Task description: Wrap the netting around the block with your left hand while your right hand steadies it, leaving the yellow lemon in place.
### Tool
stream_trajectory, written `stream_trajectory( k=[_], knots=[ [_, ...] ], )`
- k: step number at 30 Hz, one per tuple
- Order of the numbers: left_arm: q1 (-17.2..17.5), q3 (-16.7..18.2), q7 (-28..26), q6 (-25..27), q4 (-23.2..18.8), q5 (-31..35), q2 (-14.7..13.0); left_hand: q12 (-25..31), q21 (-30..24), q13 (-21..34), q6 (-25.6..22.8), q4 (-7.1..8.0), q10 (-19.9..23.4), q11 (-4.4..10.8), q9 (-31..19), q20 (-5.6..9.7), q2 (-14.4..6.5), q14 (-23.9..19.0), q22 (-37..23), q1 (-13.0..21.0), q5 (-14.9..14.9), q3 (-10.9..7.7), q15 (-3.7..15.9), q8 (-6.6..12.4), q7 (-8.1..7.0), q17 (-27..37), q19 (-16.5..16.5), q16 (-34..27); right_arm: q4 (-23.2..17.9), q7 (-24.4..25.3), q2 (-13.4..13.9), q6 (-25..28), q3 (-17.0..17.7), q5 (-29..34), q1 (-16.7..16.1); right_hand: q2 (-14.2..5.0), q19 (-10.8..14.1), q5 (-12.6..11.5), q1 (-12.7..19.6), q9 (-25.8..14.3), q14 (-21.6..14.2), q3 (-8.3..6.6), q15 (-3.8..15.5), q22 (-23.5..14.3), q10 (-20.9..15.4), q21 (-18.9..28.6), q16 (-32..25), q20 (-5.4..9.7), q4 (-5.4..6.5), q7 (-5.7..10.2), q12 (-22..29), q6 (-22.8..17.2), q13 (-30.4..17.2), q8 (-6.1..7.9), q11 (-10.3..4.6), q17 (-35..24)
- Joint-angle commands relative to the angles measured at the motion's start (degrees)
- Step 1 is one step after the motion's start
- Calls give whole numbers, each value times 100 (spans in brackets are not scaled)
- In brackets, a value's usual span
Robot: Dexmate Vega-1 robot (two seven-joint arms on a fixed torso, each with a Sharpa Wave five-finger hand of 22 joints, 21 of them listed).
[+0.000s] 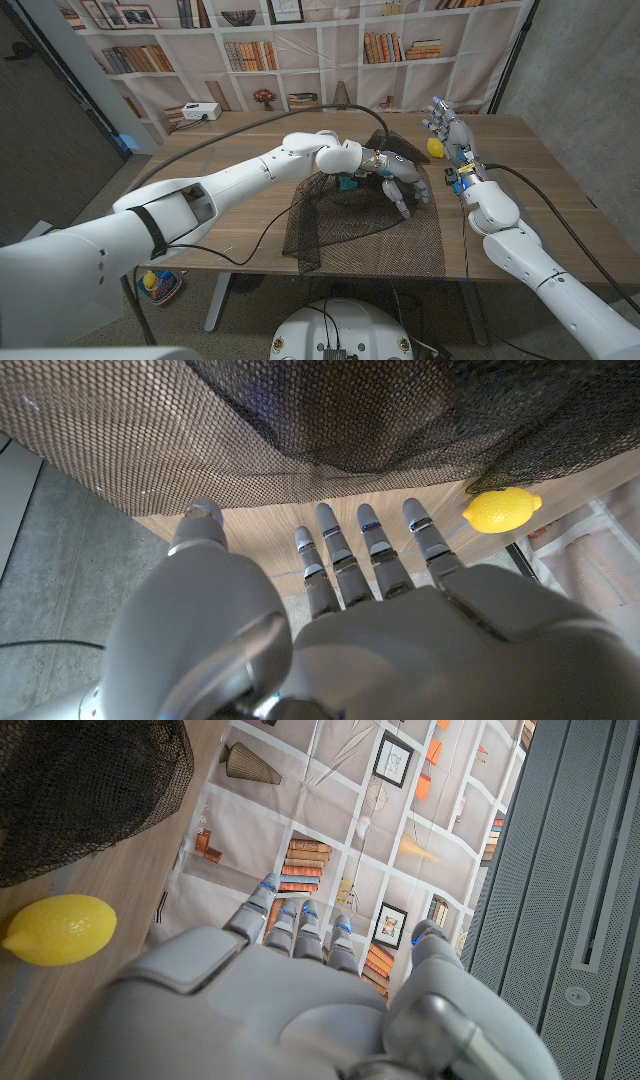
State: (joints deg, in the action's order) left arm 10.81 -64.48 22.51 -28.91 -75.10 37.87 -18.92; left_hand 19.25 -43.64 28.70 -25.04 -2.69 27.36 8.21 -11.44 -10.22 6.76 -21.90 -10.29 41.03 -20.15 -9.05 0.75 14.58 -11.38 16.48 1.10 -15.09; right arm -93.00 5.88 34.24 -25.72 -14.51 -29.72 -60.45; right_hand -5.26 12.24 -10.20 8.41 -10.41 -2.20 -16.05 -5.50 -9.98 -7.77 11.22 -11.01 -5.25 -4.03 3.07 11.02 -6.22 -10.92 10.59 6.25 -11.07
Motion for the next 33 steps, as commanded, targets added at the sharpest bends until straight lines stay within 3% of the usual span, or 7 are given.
stream_trajectory(
  k=[1,8,13,19,22,27,33],
  knots=[
    [252,-259,-1319,359,-258,1413,-30,-83,46,-32,85,-15,-101,80,7,21,6,-4,-9,14,-53,38,104,-75,-51,-10,7,-18,165,-97,-28,-9,-49,-68,112,6,-7,-21,-40,-14,24,-7,-5,-27,11,-1,7,9,23,-10,-4,5,-20,-4,16,-9],
    [388,-408,-1805,617,-411,1981,-82,-151,94,-128,112,-68,-29,250,18,244,-154,-117,-15,211,-160,-12,362,-151,-109,-22,119,-77,160,-82,-9,1,-31,-95,81,-7,-17,-22,-40,-14,21,-16,6,-27,-7,-1,3,16,25,-12,9,-4,-22,4,18,-6],
    [402,-675,-2254,913,-607,2796,-146,-173,125,-174,58,-94,18,208,24,267,-143,-138,-16,257,-189,2,426,-156,-47,-58,128,-67,158,-69,-7,5,-22,-111,65,-18,-18,-23,-30,-15,9,-26,17,-27,-29,1,-3,25,20,-7,20,-21,-23,14,21,-3],
    [476,-840,-2363,1222,-811,3285,-224,-218,163,-238,8,-97,35,158,31,360,-116,-109,-17,257,-208,44,516,-169,4,-108,135,-29,164,-61,-9,-11,-12,-125,38,-37,-9,-25,-10,-15,-20,-45,31,-27,-53,8,-14,42,10,-10,32,-58,-24,31,11,2],
    [480,-909,-2399,1267,-778,3395,-210,-345,210,-315,231,-64,-137,66,37,391,-115,-4,-21,202,-217,102,511,-288,132,-157,135,39,154,-53,-2,-2,-15,-113,33,-40,-5,-25,0,-16,-31,-52,26,-27,-63,11,-18,47,3,-10,37,-69,-25,35,11,5],
    [352,-937,-2126,960,-555,3057,-76,-552,284,-422,609,-44,-490,3,41,368,-257,171,-24,242,-248,85,380,-416,167,-217,113,140,145,-39,-3,-9,-17,-96,31,-42,1,-24,14,-16,-43,-61,32,-27,-82,15,-22,54,-7,-16,46,-86,-26,42,11,8],
    [202,-1035,-1950,759,-454,2998,-10,-584,286,-521,595,-159,-466,45,44,341,-495,109,-27,557,-282,-72,393,-357,160,-286,245,152,112,1,9,9,-4,-79,4,-41,6,-23,28,-17,-58,-70,34,-27,-101,19,-26,60,-19,-18,54,-99,-28,46,19,11]
  ],
)
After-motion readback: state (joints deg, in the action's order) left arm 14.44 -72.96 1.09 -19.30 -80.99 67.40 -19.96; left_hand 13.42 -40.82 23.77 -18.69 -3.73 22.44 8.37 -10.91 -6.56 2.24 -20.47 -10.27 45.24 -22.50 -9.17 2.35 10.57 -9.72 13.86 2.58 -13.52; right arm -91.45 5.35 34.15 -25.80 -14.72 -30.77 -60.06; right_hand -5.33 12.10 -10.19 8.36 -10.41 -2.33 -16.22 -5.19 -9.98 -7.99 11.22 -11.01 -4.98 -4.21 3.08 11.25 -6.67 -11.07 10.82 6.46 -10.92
